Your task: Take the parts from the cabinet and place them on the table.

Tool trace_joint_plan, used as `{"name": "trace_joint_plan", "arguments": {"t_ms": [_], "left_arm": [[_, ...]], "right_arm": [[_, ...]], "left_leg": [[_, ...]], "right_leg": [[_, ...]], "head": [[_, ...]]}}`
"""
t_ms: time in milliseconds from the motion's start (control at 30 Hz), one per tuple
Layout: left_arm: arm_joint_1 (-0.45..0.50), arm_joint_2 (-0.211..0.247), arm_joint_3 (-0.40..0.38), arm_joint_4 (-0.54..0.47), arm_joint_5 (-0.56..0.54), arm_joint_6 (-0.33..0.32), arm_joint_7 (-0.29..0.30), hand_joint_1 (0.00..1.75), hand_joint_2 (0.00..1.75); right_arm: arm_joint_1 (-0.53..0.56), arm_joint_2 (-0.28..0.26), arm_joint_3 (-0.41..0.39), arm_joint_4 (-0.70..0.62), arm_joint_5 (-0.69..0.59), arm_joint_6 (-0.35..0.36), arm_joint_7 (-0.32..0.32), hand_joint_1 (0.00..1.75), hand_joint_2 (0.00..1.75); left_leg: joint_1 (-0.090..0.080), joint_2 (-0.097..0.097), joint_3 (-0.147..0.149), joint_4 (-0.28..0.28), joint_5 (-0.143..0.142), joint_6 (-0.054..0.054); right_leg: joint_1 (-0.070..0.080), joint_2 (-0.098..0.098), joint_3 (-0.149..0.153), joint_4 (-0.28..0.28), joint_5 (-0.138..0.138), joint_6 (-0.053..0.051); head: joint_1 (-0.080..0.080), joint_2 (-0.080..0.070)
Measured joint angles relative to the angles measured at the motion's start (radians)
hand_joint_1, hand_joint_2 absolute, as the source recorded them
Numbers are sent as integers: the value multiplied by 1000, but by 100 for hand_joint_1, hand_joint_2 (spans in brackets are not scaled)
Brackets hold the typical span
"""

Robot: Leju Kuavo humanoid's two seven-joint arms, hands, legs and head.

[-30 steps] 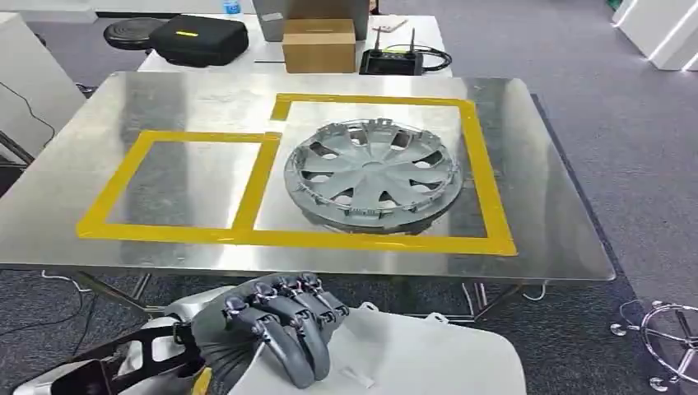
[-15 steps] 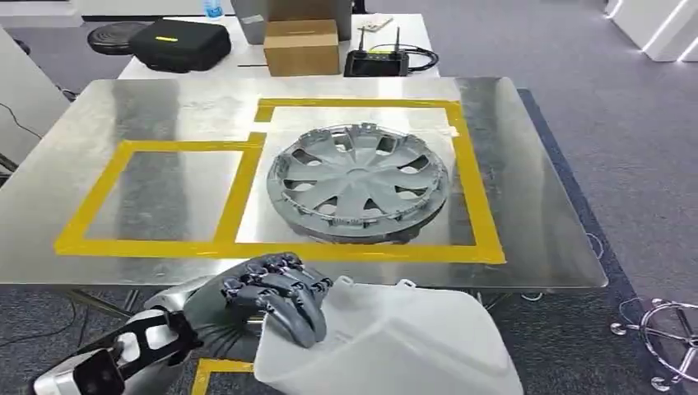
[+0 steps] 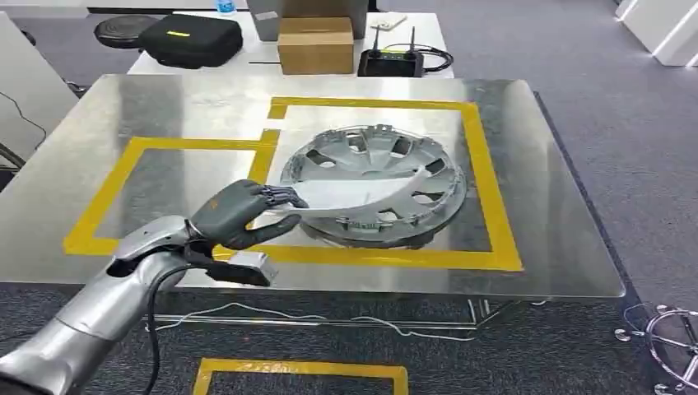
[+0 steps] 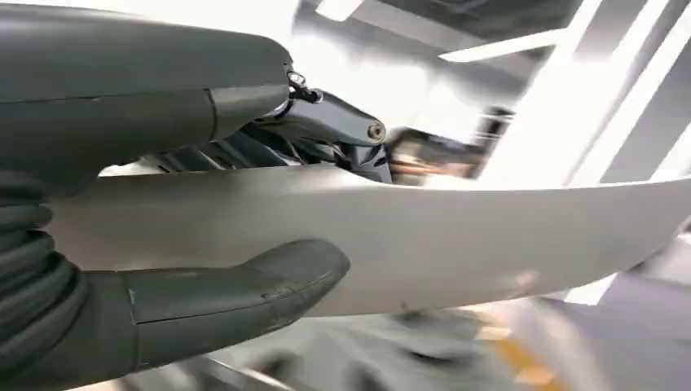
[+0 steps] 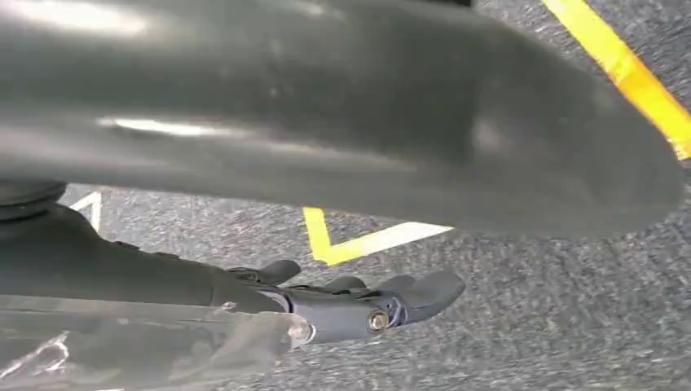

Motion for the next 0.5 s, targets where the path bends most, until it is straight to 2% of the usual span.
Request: {"name": "trace_joint_plan", "arguments": {"t_ms": [100,167,200,267,300,333,367,400,467,500], "left_arm": [[-42,29,23,127,-76,66,55,175,175],[-61,42,44,188,-123,107,93,175,175],[-72,47,54,213,-136,121,100,175,175],[-80,58,88,268,-160,154,128,175,175],[-79,59,106,286,-165,171,145,175,175],[-78,63,125,303,-170,186,158,175,175],[-76,66,151,316,-178,194,166,175,175],[-76,68,171,322,-181,198,168,175,175],[-77,71,208,328,-188,209,178,175,175],[-77,70,237,329,-200,216,189,175,175]], "right_arm": [[3,0,2,0,6,2,3,0,0],[2,0,3,0,8,2,3,0,0],[1,0,4,0,9,2,3,0,0],[-1,0,7,0,11,2,3,0,0],[0,0,7,0,13,2,3,0,0],[1,0,7,0,13,1,3,0,0],[1,0,7,0,14,1,4,0,0],[1,1,7,0,14,1,4,0,0],[0,2,8,0,14,1,4,0,0],[0,1,8,0,14,1,3,0,0]], "left_leg": [[6,0,3,-11,8,-15],[8,1,-1,-1,-5,-28],[8,1,-20,37,-31,-33],[10,1,-101,200,-105,-40],[10,1,-139,267,-126,-42],[11,1,-157,291,-124,-43],[11,1,-152,272,-99,-44],[12,2,-129,220,-60,-44],[15,5,-42,51,24,-44],[15,10,-15,3,20,-46]], "right_leg": [[6,3,-8,0,5,-18],[-1,4,-3,-10,12,-30],[-1,3,-2,-10,11,-37],[-1,3,-1,-10,9,-41],[-1,3,-1,-10,8,-43],[-1,3,-1,-10,7,-43],[-1,3,0,-10,7,-43],[-1,4,1,-10,5,-41],[-3,4,8,-10,0,-33],[4,4,6,-6,-5,-26]], "head": [[-2,0],[-2,0],[-5,0],[-5,0],[-5,0],[-5,0],[-5,0],[-5,0],[-5,0],[-8,0]]}}
